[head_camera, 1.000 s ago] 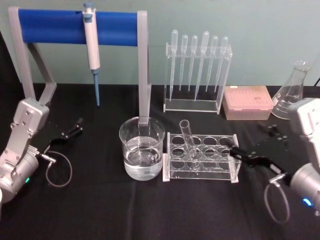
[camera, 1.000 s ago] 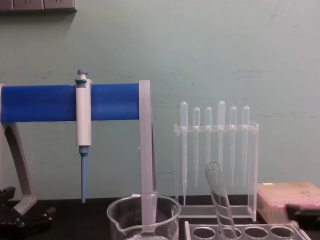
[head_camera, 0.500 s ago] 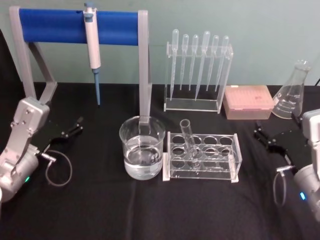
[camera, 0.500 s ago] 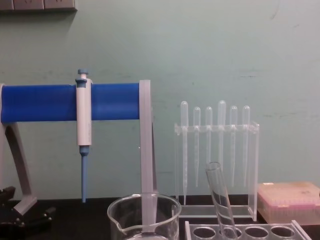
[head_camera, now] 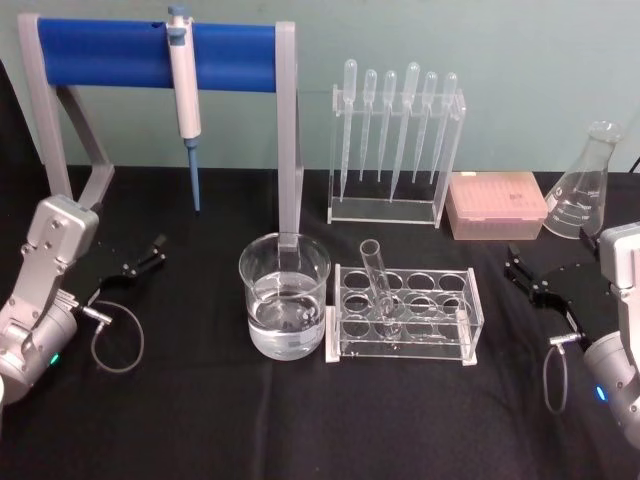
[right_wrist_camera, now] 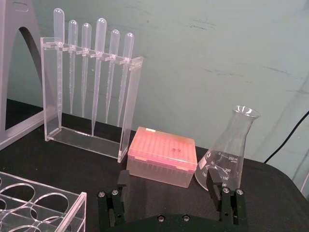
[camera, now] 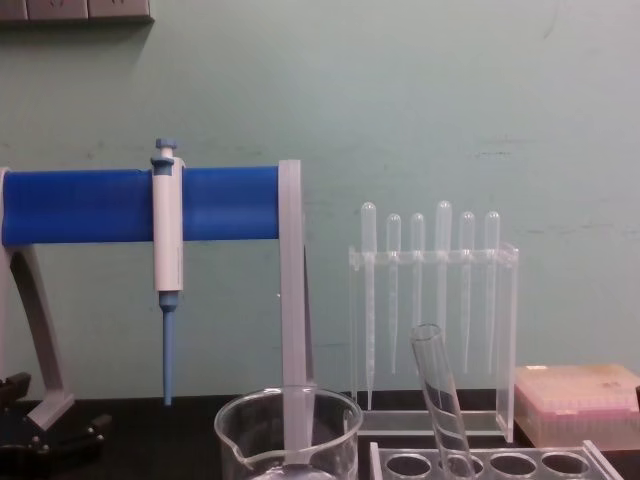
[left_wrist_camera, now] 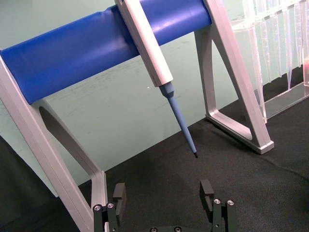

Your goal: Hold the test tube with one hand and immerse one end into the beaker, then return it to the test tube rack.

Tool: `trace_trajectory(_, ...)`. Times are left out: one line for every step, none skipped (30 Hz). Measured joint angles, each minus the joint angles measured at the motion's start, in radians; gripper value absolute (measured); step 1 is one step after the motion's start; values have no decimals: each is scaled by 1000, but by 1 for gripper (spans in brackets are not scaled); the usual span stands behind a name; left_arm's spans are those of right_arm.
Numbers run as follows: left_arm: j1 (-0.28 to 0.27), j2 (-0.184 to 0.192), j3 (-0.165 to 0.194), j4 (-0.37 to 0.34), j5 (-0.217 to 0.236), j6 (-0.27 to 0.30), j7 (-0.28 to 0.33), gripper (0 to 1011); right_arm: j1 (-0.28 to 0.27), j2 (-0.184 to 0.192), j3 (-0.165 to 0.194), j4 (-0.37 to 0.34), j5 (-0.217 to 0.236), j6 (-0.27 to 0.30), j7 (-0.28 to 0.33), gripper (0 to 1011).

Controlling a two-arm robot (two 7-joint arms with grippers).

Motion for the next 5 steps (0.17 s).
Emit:
trace_trajectory(0,0,0,0,0,0,0,1000,0,0,0,0,0,0,0,1003)
trace_trajectory(0,0,0,0,0,0,0,1000,0,0,0,-1,0,0,0,1003)
trace_trajectory(0,0,0,0,0,0,0,1000,0,1,0,-1,0,1,0,1002)
trace_trajectory(0,0,0,0,0,0,0,1000,0,1,0,-1,0,1,0,1003)
trace_trajectory(0,0,0,0,0,0,0,1000,0,1,-1,-2,1,1,0,1002)
